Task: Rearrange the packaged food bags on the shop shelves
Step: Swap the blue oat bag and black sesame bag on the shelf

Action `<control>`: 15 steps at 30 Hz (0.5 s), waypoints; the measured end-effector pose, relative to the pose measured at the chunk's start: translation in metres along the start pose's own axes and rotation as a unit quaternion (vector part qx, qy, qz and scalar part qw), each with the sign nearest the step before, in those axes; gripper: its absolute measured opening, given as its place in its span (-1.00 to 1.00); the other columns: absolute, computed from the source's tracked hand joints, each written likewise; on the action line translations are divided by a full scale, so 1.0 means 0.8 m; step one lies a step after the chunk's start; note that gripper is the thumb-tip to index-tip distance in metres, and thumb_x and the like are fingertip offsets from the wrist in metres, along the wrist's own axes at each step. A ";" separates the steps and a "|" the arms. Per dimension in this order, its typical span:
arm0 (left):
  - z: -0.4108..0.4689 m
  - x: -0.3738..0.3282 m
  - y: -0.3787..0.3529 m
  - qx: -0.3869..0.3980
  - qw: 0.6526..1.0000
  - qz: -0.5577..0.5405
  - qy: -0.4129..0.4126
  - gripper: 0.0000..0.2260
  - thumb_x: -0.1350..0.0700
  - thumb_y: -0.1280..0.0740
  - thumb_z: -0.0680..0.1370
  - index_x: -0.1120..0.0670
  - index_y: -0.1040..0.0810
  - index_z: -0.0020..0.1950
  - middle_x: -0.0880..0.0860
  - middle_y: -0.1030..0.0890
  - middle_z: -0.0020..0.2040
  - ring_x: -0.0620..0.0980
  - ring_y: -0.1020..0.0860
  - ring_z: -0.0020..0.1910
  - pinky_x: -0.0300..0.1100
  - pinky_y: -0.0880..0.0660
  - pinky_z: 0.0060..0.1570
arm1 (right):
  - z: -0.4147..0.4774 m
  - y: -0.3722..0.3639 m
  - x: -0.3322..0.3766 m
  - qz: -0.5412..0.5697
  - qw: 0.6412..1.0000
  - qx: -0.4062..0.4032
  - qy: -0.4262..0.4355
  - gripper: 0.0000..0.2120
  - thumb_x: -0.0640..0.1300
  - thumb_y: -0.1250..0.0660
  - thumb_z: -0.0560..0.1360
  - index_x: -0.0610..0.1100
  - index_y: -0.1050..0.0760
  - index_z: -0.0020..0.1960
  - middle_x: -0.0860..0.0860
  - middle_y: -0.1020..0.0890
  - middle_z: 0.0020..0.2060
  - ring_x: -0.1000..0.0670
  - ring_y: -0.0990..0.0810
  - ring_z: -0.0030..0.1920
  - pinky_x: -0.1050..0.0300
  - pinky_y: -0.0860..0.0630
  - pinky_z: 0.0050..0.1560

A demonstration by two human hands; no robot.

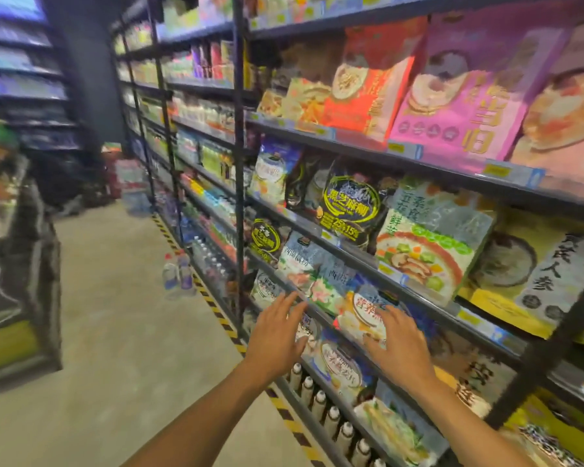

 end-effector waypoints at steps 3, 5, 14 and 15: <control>0.009 0.054 0.005 -0.003 0.999 0.014 0.032 -0.39 -0.18 -0.26 0.63 -0.08 -0.15 0.63 0.01 -0.13 0.67 0.08 -0.04 0.66 0.06 -0.11 0.61 | 0.046 -0.030 0.038 0.020 0.999 0.007 0.025 -0.37 0.22 -0.26 0.61 -0.02 -0.26 0.59 0.01 -0.28 0.59 -0.08 -0.22 0.59 -0.10 -0.25 0.52; 0.022 0.087 0.011 -0.007 0.998 0.020 0.053 -0.38 -0.19 -0.26 0.62 -0.08 -0.15 0.63 0.00 -0.14 0.67 0.07 -0.05 0.66 0.05 -0.12 0.61 | 0.081 -0.053 0.060 0.035 0.998 0.020 0.039 -0.36 0.24 -0.25 0.60 -0.02 -0.26 0.59 0.01 -0.27 0.59 -0.07 -0.20 0.59 -0.12 -0.25 0.55; 0.155 0.211 0.019 -0.008 0.996 0.036 0.082 -0.37 -0.20 -0.24 0.63 -0.09 -0.13 0.65 -0.02 -0.10 0.67 0.05 -0.03 0.66 0.06 -0.11 0.61 | 0.270 -0.120 0.133 0.082 0.995 0.031 0.057 -0.37 0.22 -0.27 0.59 0.03 -0.23 0.58 0.03 -0.26 0.59 -0.05 -0.21 0.59 -0.08 -0.23 0.53; 0.173 0.221 0.018 -0.010 0.996 0.037 0.081 -0.37 -0.20 -0.24 0.63 -0.09 -0.13 0.65 -0.03 -0.10 0.67 0.05 -0.03 0.66 0.05 -0.10 0.61 | 0.292 -0.126 0.137 0.087 0.994 0.030 0.060 -0.36 0.23 -0.26 0.59 0.02 -0.23 0.58 0.04 -0.26 0.58 -0.05 -0.22 0.58 -0.09 -0.24 0.52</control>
Point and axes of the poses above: each hand's wrist, its own z-axis towards the middle knuckle, its own y-axis out of the back of the hand, x = y × z, the point moved 1 cm from there along z, towards the middle knuckle
